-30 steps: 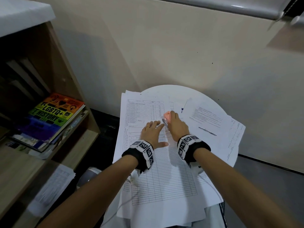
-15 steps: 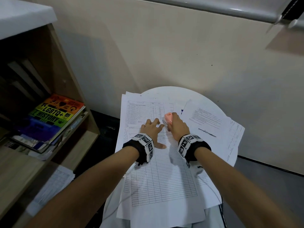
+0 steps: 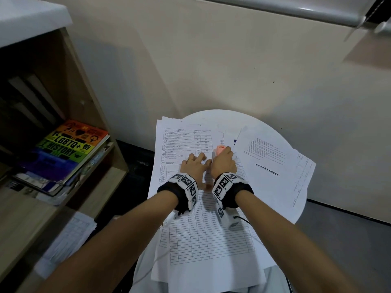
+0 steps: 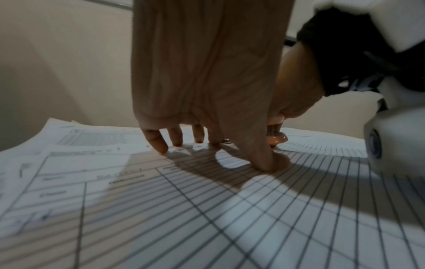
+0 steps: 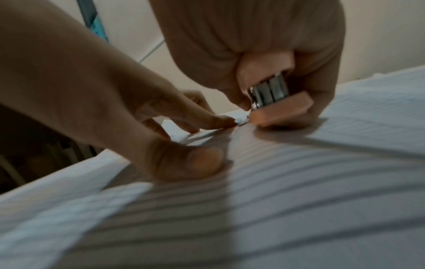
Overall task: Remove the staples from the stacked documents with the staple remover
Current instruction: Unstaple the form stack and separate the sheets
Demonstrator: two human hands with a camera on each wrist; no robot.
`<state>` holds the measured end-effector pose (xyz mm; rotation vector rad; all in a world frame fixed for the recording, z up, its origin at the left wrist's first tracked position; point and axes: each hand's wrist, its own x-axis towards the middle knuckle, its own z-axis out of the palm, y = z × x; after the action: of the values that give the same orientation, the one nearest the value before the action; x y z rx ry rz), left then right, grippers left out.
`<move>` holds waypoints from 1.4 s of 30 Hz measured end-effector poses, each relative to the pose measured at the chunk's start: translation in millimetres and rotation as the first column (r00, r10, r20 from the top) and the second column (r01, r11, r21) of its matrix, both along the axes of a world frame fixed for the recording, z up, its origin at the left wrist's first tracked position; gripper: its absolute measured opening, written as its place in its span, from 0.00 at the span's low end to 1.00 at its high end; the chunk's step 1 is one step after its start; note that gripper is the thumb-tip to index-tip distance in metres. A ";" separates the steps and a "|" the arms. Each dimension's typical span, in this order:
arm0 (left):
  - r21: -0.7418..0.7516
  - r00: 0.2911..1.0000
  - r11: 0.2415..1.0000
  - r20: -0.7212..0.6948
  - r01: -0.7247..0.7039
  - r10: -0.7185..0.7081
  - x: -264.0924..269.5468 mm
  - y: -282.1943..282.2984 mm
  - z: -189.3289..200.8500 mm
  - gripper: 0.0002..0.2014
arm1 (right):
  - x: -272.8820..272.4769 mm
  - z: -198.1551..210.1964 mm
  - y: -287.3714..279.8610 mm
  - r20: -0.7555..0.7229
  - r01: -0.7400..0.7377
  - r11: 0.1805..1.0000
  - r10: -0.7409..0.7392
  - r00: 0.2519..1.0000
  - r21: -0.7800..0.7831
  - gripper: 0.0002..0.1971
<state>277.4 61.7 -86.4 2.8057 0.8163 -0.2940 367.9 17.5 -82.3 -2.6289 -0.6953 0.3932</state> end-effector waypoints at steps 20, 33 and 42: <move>0.005 0.999 1.000 -0.039 0.013 -0.013 5.4 1.7 2.7 0.44 | 14.3 6.3 2.7 -0.065 -0.038 0.998 0.041 0.997 0.045 0.21; -0.718 0.591 0.695 0.549 -0.029 0.592 -3.2 -2.4 7.7 0.12 | 6.7 21.0 -48.4 0.036 -0.313 0.860 0.327 0.944 0.403 0.21; -0.920 0.194 0.319 0.364 0.230 0.911 -19.5 -47.3 42.9 0.05 | -25.8 43.8 -71.0 0.062 -0.289 0.791 0.305 0.950 0.540 0.21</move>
<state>257.9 14.3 -43.4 1.0568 0.7292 0.8114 342.1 -53.5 -38.5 -1.9729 -1.0438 0.2660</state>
